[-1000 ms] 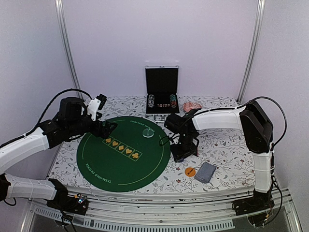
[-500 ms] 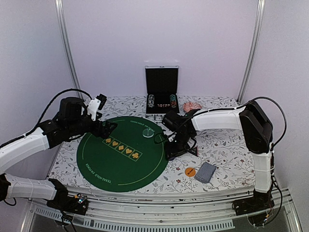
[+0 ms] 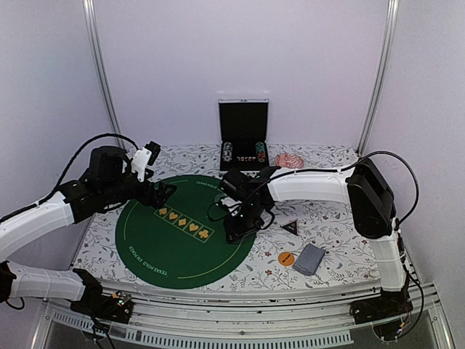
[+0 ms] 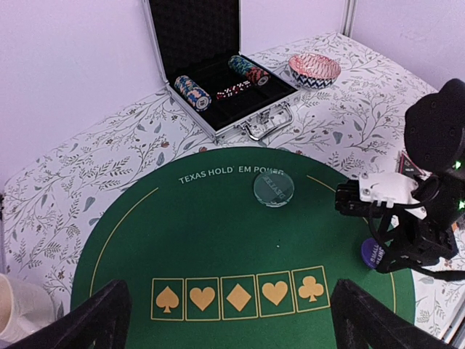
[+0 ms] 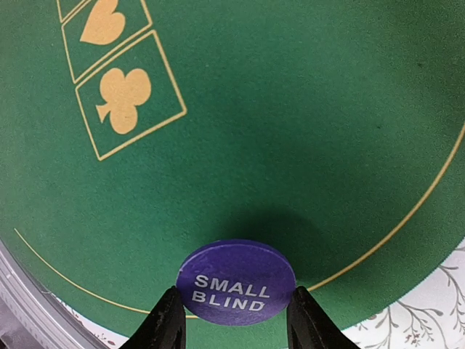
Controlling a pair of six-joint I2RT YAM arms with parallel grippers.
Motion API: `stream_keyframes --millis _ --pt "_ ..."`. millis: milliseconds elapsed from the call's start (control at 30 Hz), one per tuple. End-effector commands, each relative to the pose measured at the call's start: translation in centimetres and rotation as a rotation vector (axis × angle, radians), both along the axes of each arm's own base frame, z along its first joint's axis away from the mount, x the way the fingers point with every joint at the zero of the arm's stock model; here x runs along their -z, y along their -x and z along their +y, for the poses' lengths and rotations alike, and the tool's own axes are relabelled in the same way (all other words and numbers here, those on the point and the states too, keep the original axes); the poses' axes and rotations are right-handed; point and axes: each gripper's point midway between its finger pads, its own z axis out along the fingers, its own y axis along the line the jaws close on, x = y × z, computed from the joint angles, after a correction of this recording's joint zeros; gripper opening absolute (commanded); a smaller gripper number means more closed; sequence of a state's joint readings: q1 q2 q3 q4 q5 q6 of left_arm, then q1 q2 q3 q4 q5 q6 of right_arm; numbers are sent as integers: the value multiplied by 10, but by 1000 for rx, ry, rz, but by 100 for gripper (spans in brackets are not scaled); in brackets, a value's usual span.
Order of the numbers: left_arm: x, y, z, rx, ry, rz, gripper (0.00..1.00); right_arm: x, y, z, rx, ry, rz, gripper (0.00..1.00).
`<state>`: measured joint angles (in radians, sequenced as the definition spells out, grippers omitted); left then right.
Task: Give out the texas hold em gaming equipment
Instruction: Pick up the small blind button from the poker table mat.
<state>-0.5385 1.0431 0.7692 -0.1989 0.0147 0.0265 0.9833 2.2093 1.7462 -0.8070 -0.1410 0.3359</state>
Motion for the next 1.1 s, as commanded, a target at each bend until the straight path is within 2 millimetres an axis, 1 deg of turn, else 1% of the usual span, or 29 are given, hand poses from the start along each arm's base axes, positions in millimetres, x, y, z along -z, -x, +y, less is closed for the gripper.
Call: stream_keyframes --millis 0,67,200,367,500,633,667,700,733,867,1000,1067 --pt "2 -1 1 2 -5 -3 98 8 14 16 -63 8 11 35" --pt "1 -1 2 0 -3 -7 98 11 20 21 -80 9 16 35" --pt "-1 -2 5 -19 -8 -16 98 15 29 25 -105 23 19 35" --pt "-3 -3 8 -33 -8 -26 98 8 43 35 -147 11 10 35" --pt "-6 -5 12 -54 -14 -33 98 3 56 54 -192 -36 1 34" --pt "-9 -9 24 -110 -27 -46 98 6 65 75 -199 -68 9 34" --pt "-10 -10 27 -123 -26 -51 98 4 67 78 -200 -67 -1 34" --pt "-11 -11 30 -133 -25 -52 98 16 68 78 -198 -40 2 34" --pt "-12 -12 32 -142 -21 -56 98 22 70 79 -197 -26 0 34" --pt "-15 -13 38 -159 -10 -60 98 27 74 88 -175 -19 -10 33" --pt "-15 -14 41 -168 -9 -60 98 32 75 102 -162 -17 -51 33" --pt "-16 -14 41 -166 -7 -61 98 35 79 110 -166 -30 -44 33"
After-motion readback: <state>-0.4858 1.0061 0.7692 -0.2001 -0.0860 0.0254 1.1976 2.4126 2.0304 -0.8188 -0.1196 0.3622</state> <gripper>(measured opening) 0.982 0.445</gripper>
